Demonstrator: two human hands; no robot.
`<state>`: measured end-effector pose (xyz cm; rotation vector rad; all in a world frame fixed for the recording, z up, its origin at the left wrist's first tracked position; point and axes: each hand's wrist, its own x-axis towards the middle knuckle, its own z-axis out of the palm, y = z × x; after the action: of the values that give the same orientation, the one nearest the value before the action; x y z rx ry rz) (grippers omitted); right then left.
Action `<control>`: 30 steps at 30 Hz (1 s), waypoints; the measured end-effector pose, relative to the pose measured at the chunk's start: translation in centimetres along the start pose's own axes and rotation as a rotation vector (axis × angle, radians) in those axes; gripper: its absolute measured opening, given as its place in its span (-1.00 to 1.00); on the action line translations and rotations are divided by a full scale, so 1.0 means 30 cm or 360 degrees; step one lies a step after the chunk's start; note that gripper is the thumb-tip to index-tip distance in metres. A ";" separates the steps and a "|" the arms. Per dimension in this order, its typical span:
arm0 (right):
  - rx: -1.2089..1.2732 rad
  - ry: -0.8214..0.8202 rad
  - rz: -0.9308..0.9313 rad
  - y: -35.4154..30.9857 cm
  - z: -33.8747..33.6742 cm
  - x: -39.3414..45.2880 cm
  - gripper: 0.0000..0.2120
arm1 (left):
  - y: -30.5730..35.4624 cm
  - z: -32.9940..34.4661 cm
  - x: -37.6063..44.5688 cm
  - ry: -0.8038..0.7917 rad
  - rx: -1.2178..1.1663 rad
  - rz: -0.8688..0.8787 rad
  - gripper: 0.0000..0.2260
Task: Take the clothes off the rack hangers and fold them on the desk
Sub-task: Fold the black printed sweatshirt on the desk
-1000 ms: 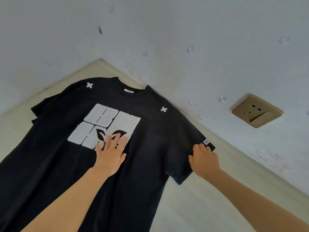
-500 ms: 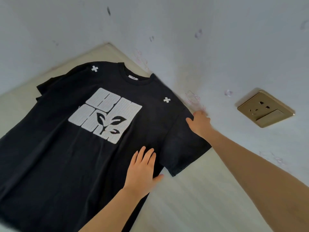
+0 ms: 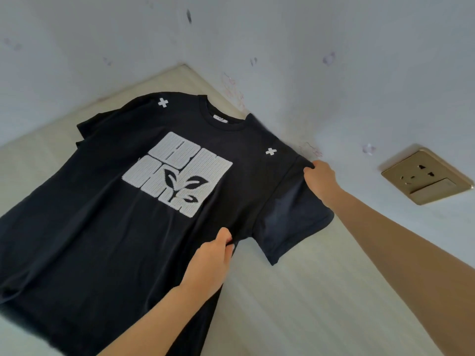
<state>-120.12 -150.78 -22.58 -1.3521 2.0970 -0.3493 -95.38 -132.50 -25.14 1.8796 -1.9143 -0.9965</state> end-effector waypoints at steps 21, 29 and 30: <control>-0.0712 -0.0559 -0.1300 -0.637 0.428 -0.131 -0.73 | -0.378 -0.319 -0.023 -0.0126 -0.0611 -0.1004 -0.61; -0.1090 -0.1029 -0.1717 -0.566 0.580 -0.348 -0.52 | -0.334 -0.287 -0.144 -0.0152 -0.0045 -0.0891 -0.69; -0.1176 -0.1003 -0.1782 -0.556 0.589 -0.356 -0.49 | -0.333 -0.285 -0.159 -0.0192 0.0017 -0.0889 -0.66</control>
<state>-93.91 -146.82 -23.87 -2.5579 0.7788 0.4432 -81.77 -129.46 -24.08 2.4778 -1.4690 -1.2737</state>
